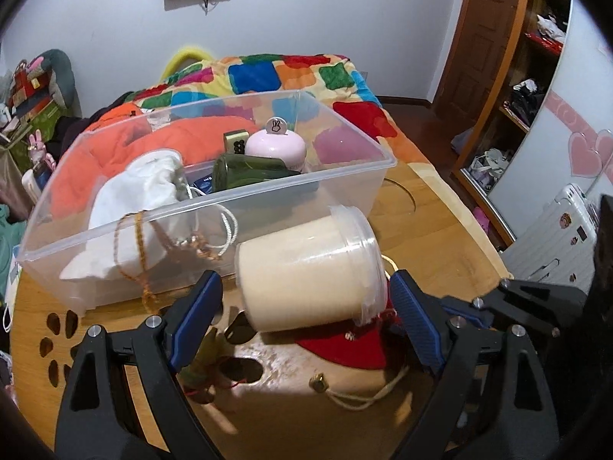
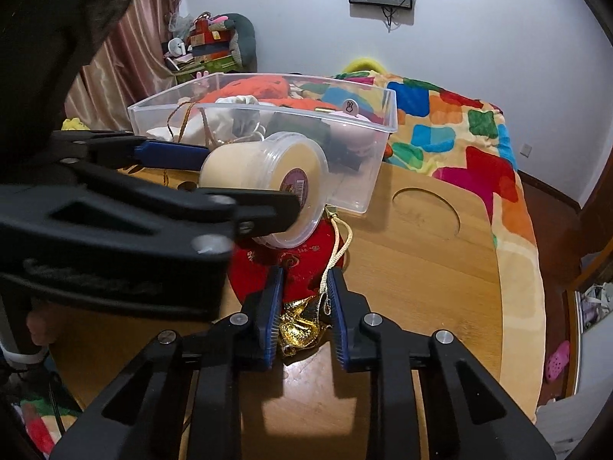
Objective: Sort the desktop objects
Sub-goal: 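Grasp the cream jar with left tool while right tool grasps the red pouch, then lift the cream jar and red pouch and carry them over the clear box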
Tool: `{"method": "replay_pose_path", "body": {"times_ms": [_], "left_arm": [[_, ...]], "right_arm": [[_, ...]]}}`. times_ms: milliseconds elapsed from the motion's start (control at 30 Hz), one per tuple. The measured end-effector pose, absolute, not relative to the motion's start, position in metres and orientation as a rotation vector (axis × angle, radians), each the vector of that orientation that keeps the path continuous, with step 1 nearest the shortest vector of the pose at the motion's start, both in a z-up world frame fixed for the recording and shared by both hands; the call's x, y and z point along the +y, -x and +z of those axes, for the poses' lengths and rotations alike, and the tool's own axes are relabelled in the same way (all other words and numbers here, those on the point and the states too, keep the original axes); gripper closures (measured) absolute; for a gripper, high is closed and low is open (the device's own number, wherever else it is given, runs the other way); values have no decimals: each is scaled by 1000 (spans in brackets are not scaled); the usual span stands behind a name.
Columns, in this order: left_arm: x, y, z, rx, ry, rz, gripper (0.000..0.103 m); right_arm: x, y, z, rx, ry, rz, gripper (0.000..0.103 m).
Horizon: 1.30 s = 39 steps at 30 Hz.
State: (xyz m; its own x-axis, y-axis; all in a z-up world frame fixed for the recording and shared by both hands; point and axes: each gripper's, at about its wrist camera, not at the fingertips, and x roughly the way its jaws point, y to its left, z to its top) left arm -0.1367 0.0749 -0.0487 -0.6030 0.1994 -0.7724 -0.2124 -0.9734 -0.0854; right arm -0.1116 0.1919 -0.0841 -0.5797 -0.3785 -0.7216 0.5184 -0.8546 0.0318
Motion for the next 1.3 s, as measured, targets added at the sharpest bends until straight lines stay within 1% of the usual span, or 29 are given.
{"method": "replay_pose_path", "body": {"times_ms": [67,100,133,200,500,633,800,900,1300], "left_arm": [[77,139,-51,22,1264,2631,16],[78,140,-51,25,1263,2636,22],[78,141,-51,28,1260,2644,24],[80,142,-51,9,1257,2631,33],[76,132,-49,-43,1205,2633,34],[72,125,-42,-23,1167,2675,35],[61,116,-30,-35,1118,2704,35],[56,111,-21,-13,1088,2740,35],[31,100,-2,-7,1036,2784,35]], "right_arm": [[193,110,-85,250,-1033,-2404,83],[194,110,-85,251,-1032,-2403,83],[194,109,-84,257,-1028,-2405,84],[196,109,-83,252,-1027,-2411,84],[204,104,-75,245,-1029,-2430,85],[205,100,-66,272,-1006,-2467,86],[208,99,-54,273,-991,-2496,86],[208,98,-46,268,-968,-2510,86],[188,98,-6,344,-865,-2550,86]]}}
